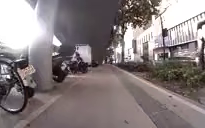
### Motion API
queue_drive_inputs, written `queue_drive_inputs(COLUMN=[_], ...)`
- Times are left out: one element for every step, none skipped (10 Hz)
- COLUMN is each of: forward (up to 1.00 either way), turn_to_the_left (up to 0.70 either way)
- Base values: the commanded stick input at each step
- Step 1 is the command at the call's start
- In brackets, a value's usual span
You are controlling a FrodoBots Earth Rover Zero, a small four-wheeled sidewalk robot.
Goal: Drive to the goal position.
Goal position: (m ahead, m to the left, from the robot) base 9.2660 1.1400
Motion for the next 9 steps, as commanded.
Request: queue_drive_inputs(forward=[0.7,0.7,0.7,0.7,0.7,0.7,0.7,0.7,0.7], turn_to_the_left=[0.0,0.0,0.0,0.0,0.0,0.0,0.0,0.0,0.0])
